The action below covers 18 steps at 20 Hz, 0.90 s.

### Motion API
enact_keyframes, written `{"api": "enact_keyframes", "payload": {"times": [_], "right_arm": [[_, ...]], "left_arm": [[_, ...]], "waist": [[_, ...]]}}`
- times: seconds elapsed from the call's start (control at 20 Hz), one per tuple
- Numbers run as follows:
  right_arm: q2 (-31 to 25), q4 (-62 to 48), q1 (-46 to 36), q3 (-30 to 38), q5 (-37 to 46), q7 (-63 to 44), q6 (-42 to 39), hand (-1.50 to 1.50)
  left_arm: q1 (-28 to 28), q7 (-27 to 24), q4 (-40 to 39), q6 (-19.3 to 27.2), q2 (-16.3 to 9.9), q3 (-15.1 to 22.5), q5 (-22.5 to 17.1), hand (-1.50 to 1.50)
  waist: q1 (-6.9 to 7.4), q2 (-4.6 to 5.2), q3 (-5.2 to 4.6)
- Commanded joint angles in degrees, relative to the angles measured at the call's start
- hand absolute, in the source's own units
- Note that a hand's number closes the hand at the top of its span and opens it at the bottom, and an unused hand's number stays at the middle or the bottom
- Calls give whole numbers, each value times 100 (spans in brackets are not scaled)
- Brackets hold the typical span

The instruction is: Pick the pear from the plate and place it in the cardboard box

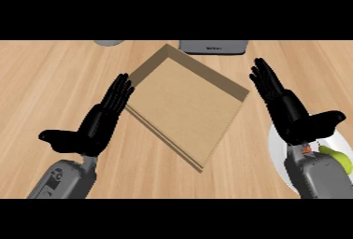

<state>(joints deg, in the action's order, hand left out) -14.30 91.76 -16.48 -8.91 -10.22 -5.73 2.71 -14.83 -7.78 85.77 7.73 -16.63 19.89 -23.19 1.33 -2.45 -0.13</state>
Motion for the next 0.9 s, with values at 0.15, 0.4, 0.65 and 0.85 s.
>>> {"api": "enact_keyframes", "payload": {"times": [0.15, 0.4, 0.65, 0.85], "right_arm": [[-968, -878, -117, 1025, -762, 263, -1109, -150], [-2165, -2004, 269, 1217, 1030, 71, -203, 150], [-2023, -3659, -63, 1916, 371, 1631, -824, -150], [-2850, -3871, -280, 1238, 1212, 1774, -1620, -150]], "left_arm": [[395, 430, -255, 788, -937, -423, 876, 0], [856, 618, -513, 1047, -1220, -387, 1179, 0], [1236, 946, -12, 1303, -1251, -333, 1427, 0], [1017, 903, -289, 1151, -1141, -386, 1398, 0]], "waist": [[20, 277, 39], [90, 356, 38], [31, 272, 29], [29, 287, 21]]}}
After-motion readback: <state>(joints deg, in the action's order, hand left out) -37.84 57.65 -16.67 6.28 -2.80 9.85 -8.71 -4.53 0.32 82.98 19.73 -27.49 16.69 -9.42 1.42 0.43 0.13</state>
